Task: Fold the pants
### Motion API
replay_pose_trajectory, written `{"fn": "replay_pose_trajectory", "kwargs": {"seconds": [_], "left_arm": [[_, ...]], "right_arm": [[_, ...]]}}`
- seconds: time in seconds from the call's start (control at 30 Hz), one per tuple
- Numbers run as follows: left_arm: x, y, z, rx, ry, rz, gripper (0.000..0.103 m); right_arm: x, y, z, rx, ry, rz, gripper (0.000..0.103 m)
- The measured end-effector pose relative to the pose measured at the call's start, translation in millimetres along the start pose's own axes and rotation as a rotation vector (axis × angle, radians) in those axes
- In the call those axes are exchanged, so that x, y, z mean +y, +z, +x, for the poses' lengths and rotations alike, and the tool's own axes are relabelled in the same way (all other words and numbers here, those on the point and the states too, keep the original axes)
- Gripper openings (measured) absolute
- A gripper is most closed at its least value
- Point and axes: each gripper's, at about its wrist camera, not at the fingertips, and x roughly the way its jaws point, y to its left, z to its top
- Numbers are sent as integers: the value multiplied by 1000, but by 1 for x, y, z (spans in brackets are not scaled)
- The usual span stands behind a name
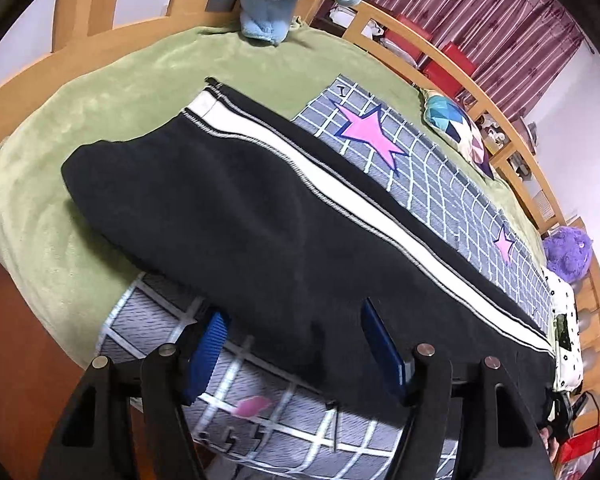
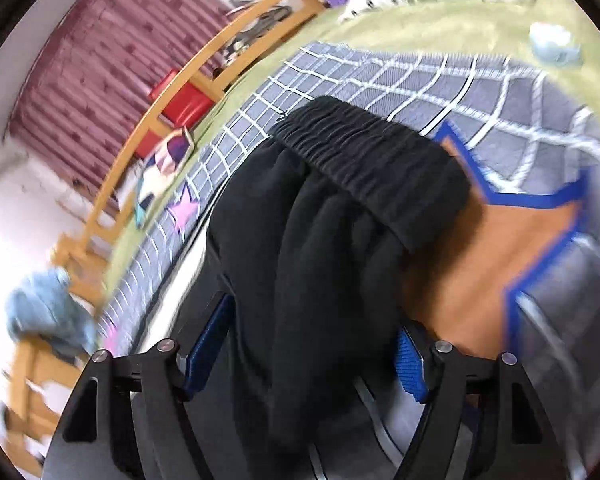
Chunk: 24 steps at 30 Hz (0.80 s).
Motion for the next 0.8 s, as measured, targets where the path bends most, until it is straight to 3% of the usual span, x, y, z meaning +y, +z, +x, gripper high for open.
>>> {"fn": "replay_pose_trajectory", "kwargs": {"seconds": [0.03, 0.07, 0.13, 0.2, 0.23, 0.3, 0.33, 0.4, 0.47, 0.57, 0.63, 0.8], "left_arm": [[-2, 1, -2, -11, -3, -6, 65], [-3, 2, -4, -20, -6, -8, 65], [-7, 6, -6, -32, -18, 4, 65], [-7, 8, -7, -34, -22, 2, 65], [-6, 9, -6, -33, -28, 2, 66], [-7, 11, -1, -28, -21, 15, 66], [-6, 12, 0, -25, -7, 29, 66], [-4, 14, 0, -26, 0, 42, 66], [5, 21, -3, -37, 8, 38, 66], [14, 32, -8, -56, 28, 38, 66], [21, 41, -13, -69, 97, 57, 65], [56, 49, -23, -87, 86, -28, 65]], "right_arm": [[3, 5, 2, -13, -20, 0, 20], [16, 14, -3, -40, -63, -71, 17], [36, 24, -19, -83, -22, -193, 16], [34, 29, -35, -120, 36, -183, 18], [33, 29, -31, -101, 3, -187, 23], [30, 26, -7, -2, -127, -240, 27], [24, 23, 5, 68, -172, -240, 35], [11, 17, 5, 120, -201, -242, 43], [9, 13, -15, 76, -250, -279, 55], [18, 10, -42, 39, -321, -346, 56], [31, 8, -55, 21, -355, -390, 56], [82, 5, -59, -22, -357, -464, 56]]}}
